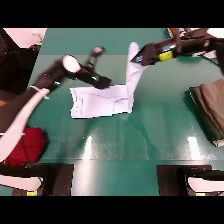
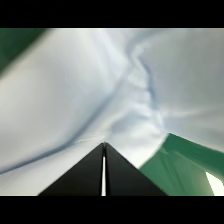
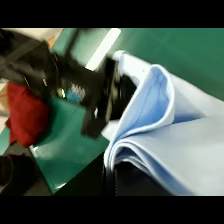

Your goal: Fold the shirts.

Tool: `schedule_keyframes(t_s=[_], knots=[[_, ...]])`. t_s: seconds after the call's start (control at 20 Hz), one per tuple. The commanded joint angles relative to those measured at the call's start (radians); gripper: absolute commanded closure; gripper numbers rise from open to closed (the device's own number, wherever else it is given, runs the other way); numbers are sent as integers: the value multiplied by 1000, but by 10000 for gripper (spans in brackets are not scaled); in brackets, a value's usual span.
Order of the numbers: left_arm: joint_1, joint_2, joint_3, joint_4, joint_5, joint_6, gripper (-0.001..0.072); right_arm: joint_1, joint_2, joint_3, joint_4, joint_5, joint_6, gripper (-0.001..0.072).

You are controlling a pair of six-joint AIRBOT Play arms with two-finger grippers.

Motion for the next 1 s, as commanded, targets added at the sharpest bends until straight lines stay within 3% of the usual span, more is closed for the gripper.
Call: schedule_keyframes(t_s=[0.0, 0.2, 0.25, 0.35, 0.4, 0.55, 0.75, 0.95], knots=[[166, 148, 1, 105, -38, 2, 684, 140, -97, 1, 112, -91, -120, 697], [329, 273, 1, 119, -41, 8, 684, 327, -245, 2, 181, -304, -210, 678], [355, 291, 1, 119, -45, 8, 684, 361, -275, 2, 198, -335, -247, 562], [391, 309, 1, 119, -61, 8, 684, 406, -321, 2, 266, -347, -319, 241], [401, 311, 1, 118, -75, 8, 684, 412, -330, 1, 277, -343, -325, 116], [405, 311, 1, 116, -120, 8, 684, 351, -306, 1, 246, -237, -319, 149], [405, 311, 1, 113, -177, 8, 684, 168, -232, -64, -24, -16, -147, 160], [405, 310, -2, 113, -187, 8, 684, -48, -130, -309, -104, -31, -103, 159]])
